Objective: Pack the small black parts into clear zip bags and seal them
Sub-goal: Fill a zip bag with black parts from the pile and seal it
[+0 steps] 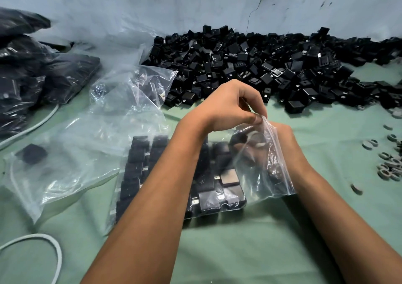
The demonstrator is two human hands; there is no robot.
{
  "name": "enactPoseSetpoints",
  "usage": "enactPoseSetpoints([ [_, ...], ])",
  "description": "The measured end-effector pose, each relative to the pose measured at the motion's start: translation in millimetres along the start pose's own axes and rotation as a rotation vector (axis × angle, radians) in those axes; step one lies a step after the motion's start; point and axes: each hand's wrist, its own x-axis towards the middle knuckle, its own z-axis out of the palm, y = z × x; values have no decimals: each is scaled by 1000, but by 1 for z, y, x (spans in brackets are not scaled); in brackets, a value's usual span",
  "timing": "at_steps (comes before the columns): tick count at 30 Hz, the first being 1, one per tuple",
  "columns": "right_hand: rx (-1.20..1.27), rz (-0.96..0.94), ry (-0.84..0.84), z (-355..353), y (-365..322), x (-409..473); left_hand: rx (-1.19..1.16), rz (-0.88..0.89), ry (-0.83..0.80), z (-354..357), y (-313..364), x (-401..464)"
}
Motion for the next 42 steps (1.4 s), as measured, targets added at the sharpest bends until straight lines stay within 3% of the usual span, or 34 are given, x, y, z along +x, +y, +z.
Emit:
enactPoseSetpoints([
  [3,164,56,113,7,-1,-3,5,-5,32,1,0,0],
  [6,101,86,141,14,1,-3,48,1,42,6,4,1],
  [13,52,-26,24,14,3,0,60,26,40,4,2,2],
  [16,60,13,-26,13,21,1,47,32,47,4,2,2],
  [21,-207,-165,29,14,21,5,61,39,42,4,3,3],
  [23,-283,-131,4,16,13,10,62,41,48,4,3,3],
  [25,-197,-33,0,18,6,14,66,43,54,5,3,3],
  [29,-167,-199,29,22,14,14,90,43,46,6,3,4],
  [32,15,-3,-32,23,17,23,92,35,40,7,2,5],
  [33,9,-34,-37,23,15,21,90,29,37,7,1,5],
  [37,-256,-303,-10,17,21,8,69,-68,13,-2,-5,1],
  [42,-321,-358,15,15,25,5,244,-323,-22,-28,-31,-12],
])
